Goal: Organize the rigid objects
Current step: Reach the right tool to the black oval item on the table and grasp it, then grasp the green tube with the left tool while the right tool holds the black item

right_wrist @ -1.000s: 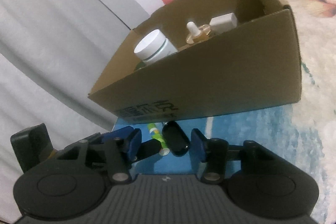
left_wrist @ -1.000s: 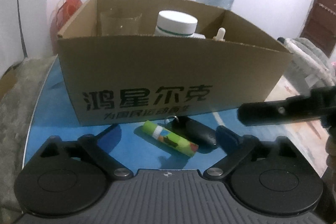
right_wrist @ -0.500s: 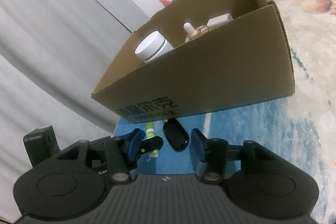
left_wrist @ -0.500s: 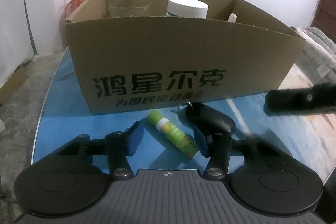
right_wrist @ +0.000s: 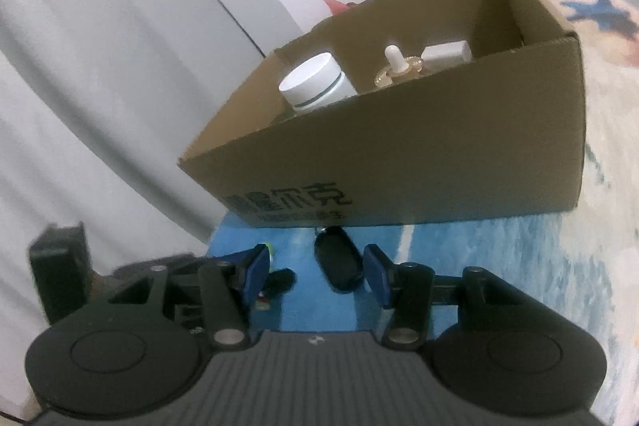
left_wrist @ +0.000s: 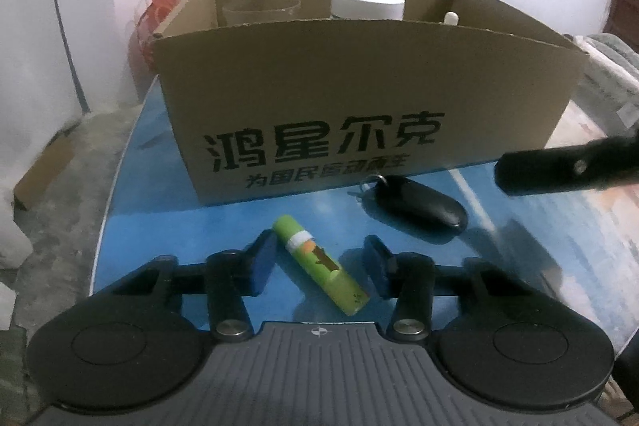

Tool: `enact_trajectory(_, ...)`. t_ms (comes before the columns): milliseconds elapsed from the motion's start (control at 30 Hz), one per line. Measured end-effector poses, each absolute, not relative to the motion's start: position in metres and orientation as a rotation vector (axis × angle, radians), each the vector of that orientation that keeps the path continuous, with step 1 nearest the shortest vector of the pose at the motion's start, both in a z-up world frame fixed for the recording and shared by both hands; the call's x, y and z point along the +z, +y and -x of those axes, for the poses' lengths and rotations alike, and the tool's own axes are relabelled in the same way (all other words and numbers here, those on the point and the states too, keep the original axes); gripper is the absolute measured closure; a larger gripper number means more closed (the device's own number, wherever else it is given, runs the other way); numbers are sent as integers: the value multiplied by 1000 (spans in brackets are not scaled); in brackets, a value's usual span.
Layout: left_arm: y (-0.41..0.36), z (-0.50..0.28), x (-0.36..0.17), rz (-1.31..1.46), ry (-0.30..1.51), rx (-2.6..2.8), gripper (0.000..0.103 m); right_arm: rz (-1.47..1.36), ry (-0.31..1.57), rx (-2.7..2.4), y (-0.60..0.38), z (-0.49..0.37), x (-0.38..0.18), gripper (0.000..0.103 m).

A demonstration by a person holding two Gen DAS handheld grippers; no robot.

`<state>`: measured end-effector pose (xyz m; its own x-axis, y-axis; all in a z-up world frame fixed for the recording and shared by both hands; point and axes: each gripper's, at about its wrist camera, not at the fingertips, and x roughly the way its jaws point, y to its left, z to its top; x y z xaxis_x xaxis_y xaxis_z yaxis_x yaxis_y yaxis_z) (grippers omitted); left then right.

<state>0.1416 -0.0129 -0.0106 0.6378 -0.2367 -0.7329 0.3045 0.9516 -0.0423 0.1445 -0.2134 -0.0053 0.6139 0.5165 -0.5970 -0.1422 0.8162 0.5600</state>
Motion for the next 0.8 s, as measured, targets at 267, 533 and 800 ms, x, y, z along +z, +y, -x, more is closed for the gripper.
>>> enact_trajectory(267,-8,-144,-7,-96,844,-313,64,-230,872,402,-180,-164,-6,48)
enact_trajectory(533,-8,-140,-7,-103,845,-307,85,-38,898,402,-150,-177,-22,66)
enact_trajectory(800,-3,-139,-8,-61,826,-310,89,70,906,391,-138,-170,-18,71)
